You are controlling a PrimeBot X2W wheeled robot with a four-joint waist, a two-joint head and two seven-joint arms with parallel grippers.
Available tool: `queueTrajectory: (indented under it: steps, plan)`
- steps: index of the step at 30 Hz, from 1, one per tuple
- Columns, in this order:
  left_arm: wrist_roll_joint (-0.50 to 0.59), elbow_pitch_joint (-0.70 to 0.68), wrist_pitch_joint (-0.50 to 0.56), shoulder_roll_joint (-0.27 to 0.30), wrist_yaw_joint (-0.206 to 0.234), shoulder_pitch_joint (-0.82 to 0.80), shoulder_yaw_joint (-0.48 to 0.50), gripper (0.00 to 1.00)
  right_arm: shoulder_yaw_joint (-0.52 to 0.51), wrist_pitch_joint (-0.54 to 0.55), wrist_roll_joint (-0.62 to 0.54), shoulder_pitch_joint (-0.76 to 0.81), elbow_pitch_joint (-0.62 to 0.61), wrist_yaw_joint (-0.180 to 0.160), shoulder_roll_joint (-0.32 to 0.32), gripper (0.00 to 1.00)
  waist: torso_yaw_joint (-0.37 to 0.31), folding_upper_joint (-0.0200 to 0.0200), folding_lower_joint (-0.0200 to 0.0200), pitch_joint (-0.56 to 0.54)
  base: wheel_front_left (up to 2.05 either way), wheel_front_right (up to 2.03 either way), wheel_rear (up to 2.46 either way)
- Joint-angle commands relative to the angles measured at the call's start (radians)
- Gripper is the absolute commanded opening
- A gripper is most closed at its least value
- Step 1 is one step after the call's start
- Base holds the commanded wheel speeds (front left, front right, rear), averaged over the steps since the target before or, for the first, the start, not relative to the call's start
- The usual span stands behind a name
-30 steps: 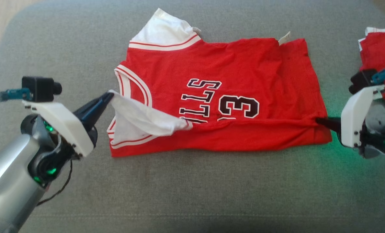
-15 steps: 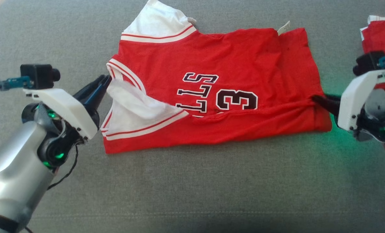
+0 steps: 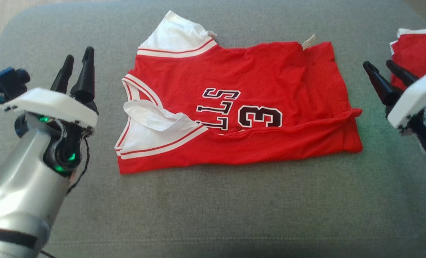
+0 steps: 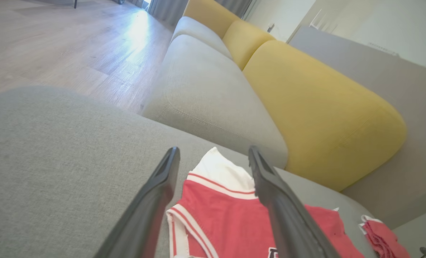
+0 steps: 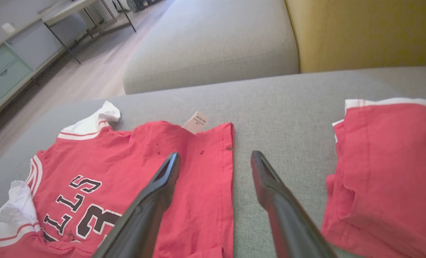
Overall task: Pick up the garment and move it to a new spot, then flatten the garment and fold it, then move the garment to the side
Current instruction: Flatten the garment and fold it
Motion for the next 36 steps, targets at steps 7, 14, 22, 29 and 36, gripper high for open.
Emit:
queueTrajectory:
  steps: [7,14,22,29,36]
  plan:
    - [0.236,-0.226,-0.013,-0.086,0.047,0.180,0.323,1.00,-0.054,-0.328,-0.131,0.119,-0.049,-0.001,-0.007,1.00,-0.001,0.0000,0.0000,-0.056,0.00,0.00,0.00]
    - [0.469,-0.370,-0.013,-0.262,0.015,0.403,0.493,1.00,-0.260,-0.388,-0.216,0.277,-0.154,-0.001,0.098,1.00,-0.011,0.0000,0.0000,-0.097,0.00,0.00,0.00]
    - [0.570,-0.347,-0.013,-0.351,-0.046,0.526,0.561,1.00,-0.497,-0.389,-0.451,0.518,-0.339,-0.001,0.213,1.00,-0.017,0.0000,0.0000,-0.107,0.00,0.00,0.00]
    - [0.584,-0.289,-0.013,-0.356,-0.048,0.529,0.526,1.00,-0.556,-0.389,-0.541,0.588,-0.392,-0.001,0.286,1.00,-0.032,0.0000,0.0000,-0.101,0.00,0.00,0.00]
    - [0.636,-0.140,-0.013,-0.356,0.002,0.491,0.480,1.00,-0.570,-0.388,-0.564,0.591,-0.403,-0.001,0.315,1.00,-0.055,0.0000,0.0000,-0.085,0.00,0.00,0.00]
